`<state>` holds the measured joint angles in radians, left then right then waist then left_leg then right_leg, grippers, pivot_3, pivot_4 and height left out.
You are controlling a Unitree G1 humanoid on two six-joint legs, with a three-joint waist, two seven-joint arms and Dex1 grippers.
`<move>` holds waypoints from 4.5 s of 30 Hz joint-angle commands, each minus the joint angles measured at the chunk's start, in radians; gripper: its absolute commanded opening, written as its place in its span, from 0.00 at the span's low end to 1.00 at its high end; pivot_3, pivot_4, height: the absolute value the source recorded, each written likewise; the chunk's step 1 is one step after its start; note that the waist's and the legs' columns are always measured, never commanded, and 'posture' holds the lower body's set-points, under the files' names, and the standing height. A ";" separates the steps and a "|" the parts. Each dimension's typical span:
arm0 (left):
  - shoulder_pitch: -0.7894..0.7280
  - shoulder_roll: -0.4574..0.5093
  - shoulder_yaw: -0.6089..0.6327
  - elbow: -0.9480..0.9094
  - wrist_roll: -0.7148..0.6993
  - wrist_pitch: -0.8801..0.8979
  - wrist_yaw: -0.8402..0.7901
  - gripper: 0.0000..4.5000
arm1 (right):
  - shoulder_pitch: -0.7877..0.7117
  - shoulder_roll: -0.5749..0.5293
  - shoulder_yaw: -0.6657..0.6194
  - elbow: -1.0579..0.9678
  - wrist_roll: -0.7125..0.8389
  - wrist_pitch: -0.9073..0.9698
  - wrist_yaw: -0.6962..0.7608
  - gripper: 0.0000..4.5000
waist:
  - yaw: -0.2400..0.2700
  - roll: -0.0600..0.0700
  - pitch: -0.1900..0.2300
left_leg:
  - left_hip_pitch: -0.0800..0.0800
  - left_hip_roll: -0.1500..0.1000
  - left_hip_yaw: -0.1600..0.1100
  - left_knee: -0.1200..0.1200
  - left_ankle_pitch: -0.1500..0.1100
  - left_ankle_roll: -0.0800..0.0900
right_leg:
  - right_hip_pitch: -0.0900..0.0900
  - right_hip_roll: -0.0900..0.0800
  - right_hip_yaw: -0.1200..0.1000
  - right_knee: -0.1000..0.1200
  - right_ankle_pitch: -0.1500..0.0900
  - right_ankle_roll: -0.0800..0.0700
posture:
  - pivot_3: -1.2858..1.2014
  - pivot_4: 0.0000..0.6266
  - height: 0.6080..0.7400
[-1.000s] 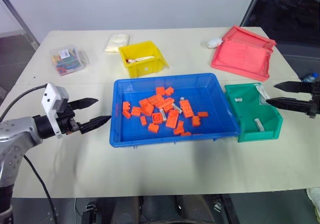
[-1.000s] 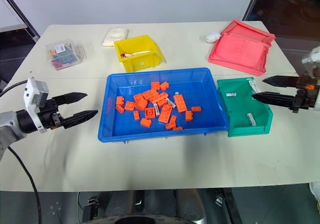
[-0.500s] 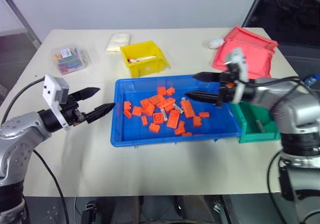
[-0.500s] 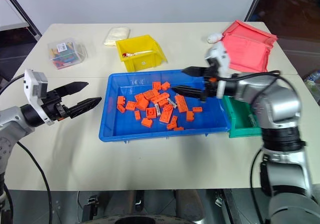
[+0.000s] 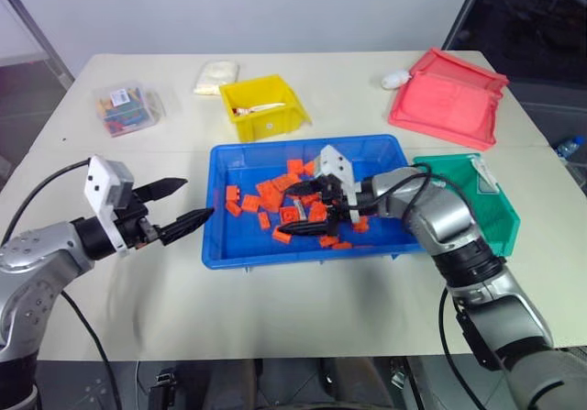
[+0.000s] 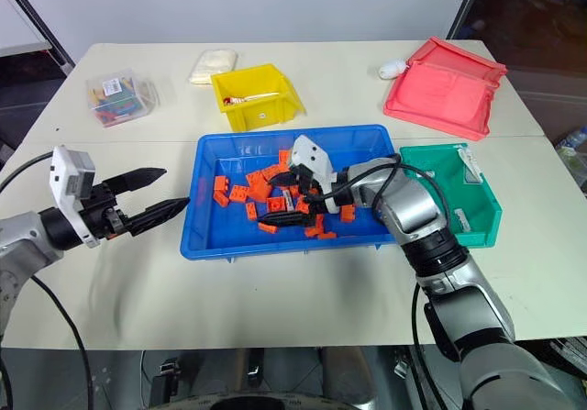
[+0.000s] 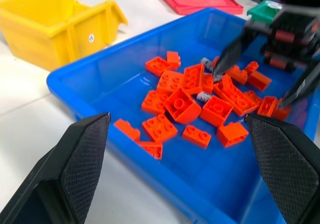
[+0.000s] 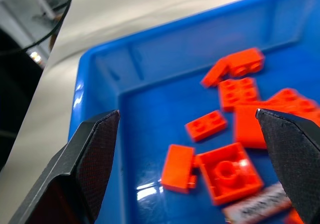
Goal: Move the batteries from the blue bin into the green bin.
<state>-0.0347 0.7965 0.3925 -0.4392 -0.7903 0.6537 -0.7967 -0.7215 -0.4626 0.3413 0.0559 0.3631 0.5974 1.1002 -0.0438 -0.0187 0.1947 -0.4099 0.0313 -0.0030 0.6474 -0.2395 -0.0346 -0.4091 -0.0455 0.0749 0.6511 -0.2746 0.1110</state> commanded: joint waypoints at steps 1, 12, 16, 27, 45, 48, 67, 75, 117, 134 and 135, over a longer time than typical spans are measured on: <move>0.004 0.000 0.031 -0.035 -0.013 -0.005 0.015 1.00 | -0.043 0.023 0.000 0.059 -0.060 -0.084 -0.013 0.99 | 0.000 0.000 0.000 | 0.000 0.000 0.000 0.000 0.000 0.000 | 0.000 0.000 0.000 0.000 0.000 0.000 | 0.52 0.24 1.00; 0.011 -0.022 0.003 -0.055 -0.011 -0.011 0.048 1.00 | -0.100 0.075 -0.044 0.252 -0.171 -0.206 -0.103 0.99 | 0.000 0.000 0.000 | 0.000 0.000 0.000 0.000 0.000 0.000 | 0.000 0.000 0.000 0.000 0.000 0.000 | 0.52 0.24 1.00; -0.003 -0.030 -0.009 -0.050 -0.007 -0.015 0.056 1.00 | -0.118 0.079 -0.033 0.332 -0.247 -0.265 -0.162 0.99 | 0.000 0.000 0.000 | 0.000 0.000 0.000 0.000 0.000 0.000 | 0.000 0.000 0.000 0.000 0.000 0.000 | 0.52 0.24 1.00; -0.023 -0.056 -0.029 -0.053 -0.003 -0.018 0.079 1.00 | -0.117 0.098 -0.028 0.359 -0.312 -0.275 -0.171 0.99 | -0.001 0.000 0.000 | 0.000 0.000 0.000 -0.001 0.000 0.000 | 0.000 0.000 0.000 0.000 0.000 0.000 | 0.52 0.24 1.00; -0.032 -0.077 -0.045 -0.055 0.019 -0.034 0.097 1.00 | -0.136 0.083 -0.018 0.374 -0.367 -0.292 -0.158 0.47 | -0.001 0.000 0.000 | 0.000 0.000 0.000 -0.001 0.000 0.000 | 0.000 0.000 0.000 0.000 0.000 0.000 | 0.52 0.24 1.00; -0.041 -0.082 -0.054 -0.053 0.023 -0.037 0.101 1.00 | -0.147 0.065 -0.011 0.422 -0.413 -0.329 -0.175 0.47 | -0.001 0.000 0.000 | 0.000 0.000 0.000 -0.001 0.000 0.000 | 0.000 0.000 0.000 0.000 0.000 0.000 | 0.52 0.24 1.00; -0.050 -0.093 -0.064 -0.058 0.029 -0.033 0.108 1.00 | -0.185 0.095 -0.118 0.381 -0.347 -0.171 -0.167 0.07 | -0.002 -0.003 -0.002 | 0.002 0.000 -0.001 -0.001 0.000 0.000 | 0.002 0.000 0.000 0.000 0.000 -0.001 | 0.52 0.24 1.00; -0.048 -0.092 -0.062 -0.062 0.025 -0.029 0.111 1.00 | -0.147 0.008 -0.049 0.349 -0.427 -0.195 -0.136 0.49 | 0.003 -0.003 -0.002 | 0.001 0.000 -0.001 -0.001 0.000 0.000 | 0.001 0.000 -0.001 0.000 0.000 -0.001 | 0.52 0.24 1.00; -0.041 0.058 -0.032 -0.160 -0.062 0.043 0.018 1.00 | -0.142 0.040 0.037 0.218 -0.300 -0.028 -0.018 0.99 | -0.002 -0.003 -0.001 | 0.000 0.000 -0.001 -0.002 0.000 0.000 | 0.000 0.000 -0.001 -0.001 0.000 -0.001 | 0.52 0.24 1.00; -0.030 -0.002 -0.047 -0.189 -0.050 0.039 0.100 1.00 | -0.167 0.087 0.034 0.316 -0.360 -0.084 -0.044 0.50 | -0.001 -0.003 -0.001 | 0.000 0.000 -0.001 -0.002 0.000 0.000 | 0.000 0.000 -0.001 -0.001 0.000 -0.001 | 0.52 0.24 1.00; -0.032 0.000 -0.048 -0.187 -0.050 0.039 0.097 1.00 | -0.169 0.088 0.032 0.311 -0.358 -0.082 -0.046 0.50 | -0.001 -0.003 -0.001 | 0.000 0.000 -0.002 -0.002 0.000 0.000 | 0.000 0.000 -0.001 -0.001 0.000 -0.001 | 0.52 0.24 1.00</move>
<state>-0.0612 0.7854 0.3277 -0.6044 -0.8377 0.7082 -0.6946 -0.8657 -0.3750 0.3867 0.3984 0.0038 0.5175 1.0518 -0.0448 -0.0217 0.1939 -0.4100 0.0311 -0.0045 0.6452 -0.2395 -0.0347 -0.4093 -0.0453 0.0737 0.6498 -0.2745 0.1101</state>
